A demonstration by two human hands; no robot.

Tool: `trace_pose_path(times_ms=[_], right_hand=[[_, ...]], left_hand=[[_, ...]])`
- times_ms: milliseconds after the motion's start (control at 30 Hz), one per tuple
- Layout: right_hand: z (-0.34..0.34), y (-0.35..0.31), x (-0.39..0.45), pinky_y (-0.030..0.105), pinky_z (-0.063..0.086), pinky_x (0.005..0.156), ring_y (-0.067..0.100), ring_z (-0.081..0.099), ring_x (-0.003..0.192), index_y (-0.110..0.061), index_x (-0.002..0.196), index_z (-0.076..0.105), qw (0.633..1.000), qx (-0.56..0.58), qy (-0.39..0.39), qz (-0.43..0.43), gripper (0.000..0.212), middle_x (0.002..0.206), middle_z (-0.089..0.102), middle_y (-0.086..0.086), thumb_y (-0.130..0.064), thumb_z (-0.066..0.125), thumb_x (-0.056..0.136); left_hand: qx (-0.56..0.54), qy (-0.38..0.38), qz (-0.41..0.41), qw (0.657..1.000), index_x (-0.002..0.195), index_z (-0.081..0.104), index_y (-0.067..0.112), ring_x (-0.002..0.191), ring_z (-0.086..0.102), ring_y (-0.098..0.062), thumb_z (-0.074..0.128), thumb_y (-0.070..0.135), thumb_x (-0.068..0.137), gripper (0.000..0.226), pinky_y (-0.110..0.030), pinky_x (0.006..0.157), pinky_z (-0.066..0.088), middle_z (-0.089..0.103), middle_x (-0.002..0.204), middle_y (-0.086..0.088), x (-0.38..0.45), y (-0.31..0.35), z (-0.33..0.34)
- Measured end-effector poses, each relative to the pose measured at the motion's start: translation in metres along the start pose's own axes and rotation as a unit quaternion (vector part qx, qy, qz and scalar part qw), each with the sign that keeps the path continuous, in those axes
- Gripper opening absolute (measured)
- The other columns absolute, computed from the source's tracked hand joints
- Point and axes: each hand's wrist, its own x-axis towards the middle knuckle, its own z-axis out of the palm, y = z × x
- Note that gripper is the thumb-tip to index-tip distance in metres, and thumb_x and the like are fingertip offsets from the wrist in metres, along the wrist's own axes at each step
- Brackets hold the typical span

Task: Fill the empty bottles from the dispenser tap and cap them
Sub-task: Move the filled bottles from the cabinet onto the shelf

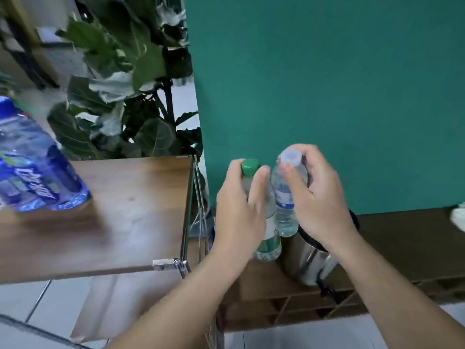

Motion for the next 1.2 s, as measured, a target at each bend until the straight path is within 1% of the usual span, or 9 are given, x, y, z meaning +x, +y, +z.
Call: trace_pose_path(times_ms=[133,333,433,500,567,800,1033,1133,1200], right_hand=[[0.008,-0.067,0.019,0.036,0.055,0.094,0.018,0.07,0.105,-0.02,0.119,0.067,0.998,0.029,0.02,-0.051,0.011,0.109,0.073,-0.008,-0.028,0.059,0.116],[0.058,-0.131,0.041,0.03,0.053,0.091,0.014,0.069,0.103,-0.018,0.119,0.067,0.994,0.048,0.015,-0.094,0.015,0.109,0.073,-0.008,-0.029,0.056,0.117],[0.098,-0.145,0.049,0.03,0.054,0.089,0.013,0.07,0.101,-0.017,0.118,0.068,0.994,0.052,0.006,-0.1,0.016,0.107,0.074,-0.008,-0.029,0.057,0.117],[0.124,-0.149,0.055,0.03,0.054,0.086,0.013,0.07,0.099,-0.018,0.118,0.067,0.994,0.056,-0.003,-0.093,0.016,0.106,0.074,-0.007,-0.03,0.057,0.116],[0.145,-0.152,0.06,0.029,0.053,0.084,0.013,0.069,0.097,-0.019,0.118,0.067,0.995,0.061,-0.011,-0.083,0.016,0.105,0.073,-0.007,-0.031,0.057,0.116],[0.195,-0.16,0.075,0.035,0.053,0.089,0.012,0.066,0.101,-0.02,0.122,0.065,0.996,0.063,-0.023,-0.06,0.02,0.108,0.071,-0.008,-0.037,0.056,0.116],[0.202,-0.158,0.075,0.044,0.057,0.097,0.013,0.07,0.108,-0.022,0.121,0.066,0.994,0.087,-0.03,-0.055,0.018,0.111,0.075,-0.009,-0.037,0.058,0.115],[0.199,-0.155,0.079,0.051,0.058,0.101,0.014,0.073,0.11,-0.022,0.121,0.069,0.992,0.108,-0.04,-0.046,0.02,0.112,0.077,-0.008,-0.038,0.06,0.114],[0.197,-0.153,0.08,0.053,0.059,0.103,0.013,0.074,0.112,-0.024,0.123,0.07,0.991,0.114,-0.055,-0.042,0.021,0.114,0.078,-0.009,-0.04,0.06,0.114]], left_hand=[[-0.033,0.007,0.037,0.999,0.106,0.064,0.012,0.087,0.067,-0.029,0.059,0.032,0.116,0.022,-0.04,0.08,0.054,0.071,0.092,-0.006,0.031,0.049,-0.044],[-0.006,0.027,0.074,0.997,0.107,0.068,0.009,0.077,0.067,-0.016,0.059,0.032,0.116,0.026,-0.033,0.073,0.054,0.075,0.093,-0.004,0.069,0.077,-0.131],[0.009,0.034,0.071,0.997,0.109,0.067,0.014,0.088,0.07,-0.029,0.058,0.035,0.116,0.024,-0.054,0.085,0.061,0.076,0.099,-0.008,0.085,0.064,-0.174],[0.035,0.048,0.063,0.996,0.108,0.068,0.018,0.088,0.071,-0.024,0.058,0.038,0.115,0.023,-0.061,0.088,0.059,0.077,0.1,-0.003,0.093,0.053,-0.198],[0.048,0.063,0.057,0.995,0.108,0.068,0.019,0.086,0.07,-0.018,0.059,0.038,0.115,0.022,-0.059,0.088,0.059,0.076,0.098,0.0,0.099,0.045,-0.216],[0.068,0.067,0.045,0.994,0.108,0.066,0.015,0.091,0.067,-0.036,0.06,0.039,0.114,0.025,-0.057,0.085,0.057,0.073,0.098,-0.014,0.115,0.026,-0.244],[0.076,0.08,0.072,0.991,0.114,0.067,0.019,0.079,0.063,-0.014,0.068,0.035,0.111,0.017,-0.038,0.075,0.052,0.069,0.091,0.008,0.116,0.021,-0.249],[0.084,0.087,0.08,0.989,0.128,0.063,0.027,0.069,0.059,-0.016,0.07,0.039,0.109,0.024,-0.041,0.069,0.051,0.068,0.094,0.005,0.114,0.019,-0.246],[0.091,0.095,0.085,0.988,0.137,0.06,0.026,0.087,0.067,-0.005,0.073,0.037,0.108,0.034,-0.037,0.083,0.058,0.07,0.106,0.014,0.113,0.019,-0.244]])
